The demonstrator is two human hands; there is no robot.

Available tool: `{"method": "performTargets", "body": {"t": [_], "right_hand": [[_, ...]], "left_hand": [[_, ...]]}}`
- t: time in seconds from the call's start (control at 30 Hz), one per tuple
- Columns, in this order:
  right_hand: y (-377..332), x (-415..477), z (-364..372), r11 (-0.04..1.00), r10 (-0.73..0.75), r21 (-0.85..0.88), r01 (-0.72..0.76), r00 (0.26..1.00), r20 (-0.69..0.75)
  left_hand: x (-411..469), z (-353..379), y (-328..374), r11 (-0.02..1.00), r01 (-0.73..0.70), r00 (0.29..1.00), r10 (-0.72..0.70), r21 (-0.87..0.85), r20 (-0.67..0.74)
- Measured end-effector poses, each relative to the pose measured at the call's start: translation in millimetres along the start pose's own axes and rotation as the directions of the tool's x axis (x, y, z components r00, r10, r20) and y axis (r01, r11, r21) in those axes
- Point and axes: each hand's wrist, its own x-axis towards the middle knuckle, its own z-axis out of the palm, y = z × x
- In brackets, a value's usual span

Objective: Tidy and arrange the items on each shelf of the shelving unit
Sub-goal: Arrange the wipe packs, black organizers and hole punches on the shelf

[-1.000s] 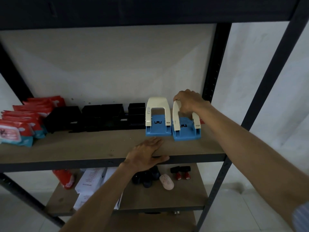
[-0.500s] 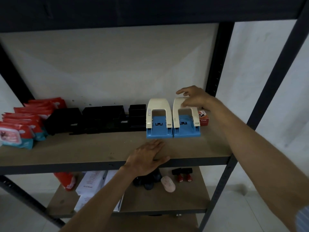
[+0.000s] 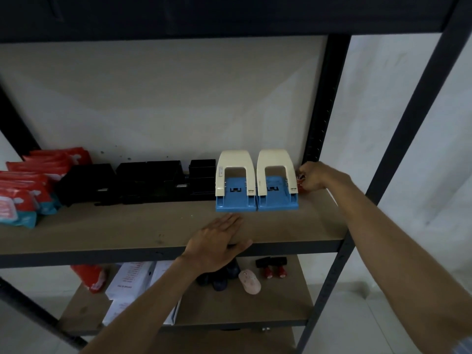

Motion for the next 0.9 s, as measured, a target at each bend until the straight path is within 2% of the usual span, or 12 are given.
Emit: {"method": "performTargets", "body": {"t": [0.33, 0.57, 0.77, 0.9], "right_hand": [[7, -1, 16, 0.973, 0.126, 0.218, -0.075, 0.965, -0.231], [13, -7, 16, 0.969, 0.080, 0.244, -0.026, 0.974, -0.213], [13, -6, 22, 0.896, 0.167, 0.443, -0.021, 0.941, -0.293], [10, -6, 22, 0.887, 0.151, 0.461, -0.014, 0.953, -0.262]], "left_hand": [[-2, 0, 4, 1.000, 0.027, 0.999, -0.027, -0.001, -0.035], [-4, -2, 6, 1.000, 0.023, 0.998, -0.023, -0.003, -0.052], [-4, -2, 6, 1.000, 0.016, 0.998, -0.016, -0.004, -0.056], [-5, -2, 5, 1.000, 0.020, 0.998, -0.020, -0.007, -0.057]]}}
